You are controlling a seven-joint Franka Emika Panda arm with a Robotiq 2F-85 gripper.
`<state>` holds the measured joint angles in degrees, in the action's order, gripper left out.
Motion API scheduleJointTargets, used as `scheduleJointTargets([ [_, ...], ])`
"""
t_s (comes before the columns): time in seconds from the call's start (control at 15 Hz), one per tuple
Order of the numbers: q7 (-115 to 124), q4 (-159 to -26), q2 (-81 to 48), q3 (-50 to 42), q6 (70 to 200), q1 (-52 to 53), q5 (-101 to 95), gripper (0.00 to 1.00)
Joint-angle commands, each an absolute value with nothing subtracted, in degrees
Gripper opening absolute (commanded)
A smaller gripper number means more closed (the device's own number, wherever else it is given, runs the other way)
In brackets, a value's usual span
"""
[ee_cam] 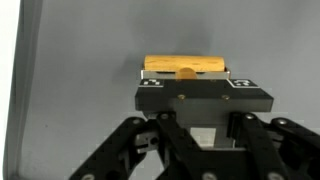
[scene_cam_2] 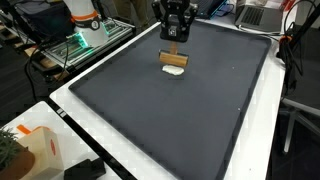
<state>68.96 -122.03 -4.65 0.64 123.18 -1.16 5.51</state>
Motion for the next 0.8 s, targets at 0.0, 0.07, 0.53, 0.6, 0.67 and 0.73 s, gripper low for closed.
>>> scheduleJointTargets([
  [0.0, 68.23, -122.37, -6.12, -0.28, 126.86, -0.67, 5.70, 0.22],
  [0.07, 68.18, -122.39, -6.60, -0.40, 127.70, -0.61, 5.08, 0.22],
  [0.53, 66.83, -122.03, -8.88, -0.70, 128.08, -0.30, 3.49, 0.22],
  [0.6, 66.00, -122.09, -9.04, -0.61, 127.84, -0.25, 3.86, 0.22],
  [0.67, 64.89, -122.00, -9.25, -0.51, 127.46, -0.27, 4.46, 0.22],
  [0.73, 64.17, -121.77, -9.43, -0.50, 126.95, -0.29, 4.75, 0.22],
])
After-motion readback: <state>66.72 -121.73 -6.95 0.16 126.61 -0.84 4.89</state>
